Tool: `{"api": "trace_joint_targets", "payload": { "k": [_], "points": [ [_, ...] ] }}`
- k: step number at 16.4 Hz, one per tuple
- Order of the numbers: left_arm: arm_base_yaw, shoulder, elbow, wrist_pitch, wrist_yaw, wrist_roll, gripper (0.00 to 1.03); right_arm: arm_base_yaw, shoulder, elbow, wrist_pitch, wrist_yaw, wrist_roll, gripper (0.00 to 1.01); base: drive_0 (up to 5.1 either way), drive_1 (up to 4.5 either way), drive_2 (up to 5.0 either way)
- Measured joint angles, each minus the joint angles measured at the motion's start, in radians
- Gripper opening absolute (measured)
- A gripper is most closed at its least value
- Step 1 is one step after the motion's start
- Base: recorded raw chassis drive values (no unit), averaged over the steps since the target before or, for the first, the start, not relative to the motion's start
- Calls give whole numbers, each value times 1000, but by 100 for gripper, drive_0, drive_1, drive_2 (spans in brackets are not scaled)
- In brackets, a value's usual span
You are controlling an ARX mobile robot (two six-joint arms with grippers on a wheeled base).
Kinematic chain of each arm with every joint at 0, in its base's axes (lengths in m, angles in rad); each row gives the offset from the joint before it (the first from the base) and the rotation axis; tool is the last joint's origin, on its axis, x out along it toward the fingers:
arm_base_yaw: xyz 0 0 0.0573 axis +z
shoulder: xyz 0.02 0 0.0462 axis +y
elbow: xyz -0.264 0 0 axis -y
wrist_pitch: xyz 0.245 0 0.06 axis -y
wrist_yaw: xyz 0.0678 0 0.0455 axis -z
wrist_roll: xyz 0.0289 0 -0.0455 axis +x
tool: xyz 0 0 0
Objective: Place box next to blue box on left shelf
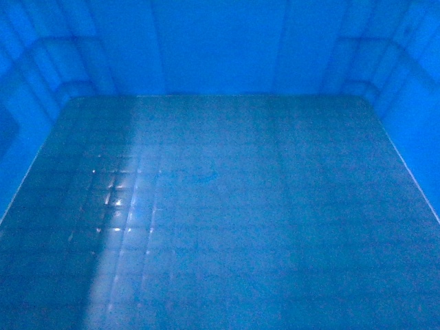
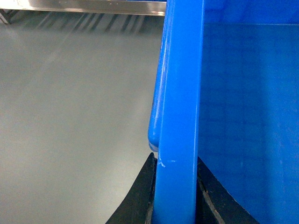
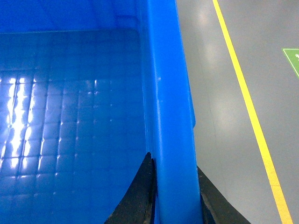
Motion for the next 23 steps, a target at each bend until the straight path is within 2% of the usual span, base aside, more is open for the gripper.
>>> {"api": "trace_joint_targets", "payload": {
  "k": [23],
  "points": [
    [0, 0, 0, 1, -1, 0, 14, 0, 1, 0, 2, -1, 0, 11, -2, 407, -411]
  ]
}}
